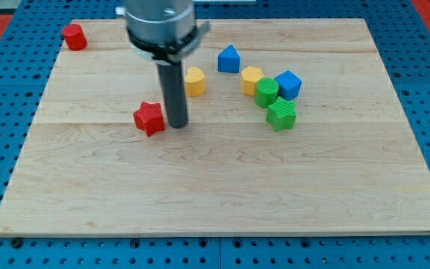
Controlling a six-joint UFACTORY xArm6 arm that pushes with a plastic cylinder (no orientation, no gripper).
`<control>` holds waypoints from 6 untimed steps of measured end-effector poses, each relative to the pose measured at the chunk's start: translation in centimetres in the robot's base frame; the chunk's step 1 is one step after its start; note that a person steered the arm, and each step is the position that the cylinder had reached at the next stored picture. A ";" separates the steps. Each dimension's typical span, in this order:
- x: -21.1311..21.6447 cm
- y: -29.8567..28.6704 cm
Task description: Push the red star towards the yellow heart
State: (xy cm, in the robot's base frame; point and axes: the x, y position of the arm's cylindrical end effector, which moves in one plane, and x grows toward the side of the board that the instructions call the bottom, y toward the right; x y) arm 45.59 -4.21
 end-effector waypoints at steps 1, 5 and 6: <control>3.4 3.0; -6.1 -6.7; 0.0 -5.7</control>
